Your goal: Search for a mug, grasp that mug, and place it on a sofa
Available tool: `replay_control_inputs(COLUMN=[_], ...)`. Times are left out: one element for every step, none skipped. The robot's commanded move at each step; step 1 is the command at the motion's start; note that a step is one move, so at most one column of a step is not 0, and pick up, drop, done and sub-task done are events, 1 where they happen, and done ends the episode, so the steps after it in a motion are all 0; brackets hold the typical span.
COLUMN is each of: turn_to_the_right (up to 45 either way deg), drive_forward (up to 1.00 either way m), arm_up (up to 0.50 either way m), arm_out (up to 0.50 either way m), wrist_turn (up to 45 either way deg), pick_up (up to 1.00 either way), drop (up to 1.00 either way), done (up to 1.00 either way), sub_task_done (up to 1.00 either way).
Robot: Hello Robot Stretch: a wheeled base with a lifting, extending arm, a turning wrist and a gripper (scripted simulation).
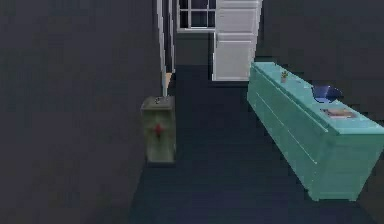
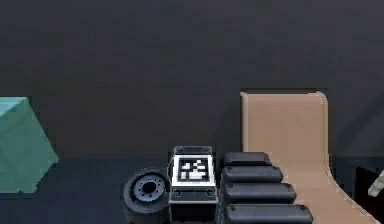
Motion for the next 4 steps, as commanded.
replay_control_inputs(turn_to_the_right=[0.0, 3.0, 0.0, -3.0], drive_forward=[1.00, 0.00, 0.60, 0.00], arm_up=[0.00, 0.00, 0.00, 0.00], arm_out=[0.00, 0.00, 0.00, 0.00], wrist_turn=[0.0, 0.0, 0.0, 0.0], pick_up=[0.00, 0.00, 0.00, 0.00], drop=[0.00, 0.00, 0.00, 0.00], done=[0.00, 0.00, 0.00, 0.00], sub_task_done=[0.00, 0.00, 0.00, 0.00])
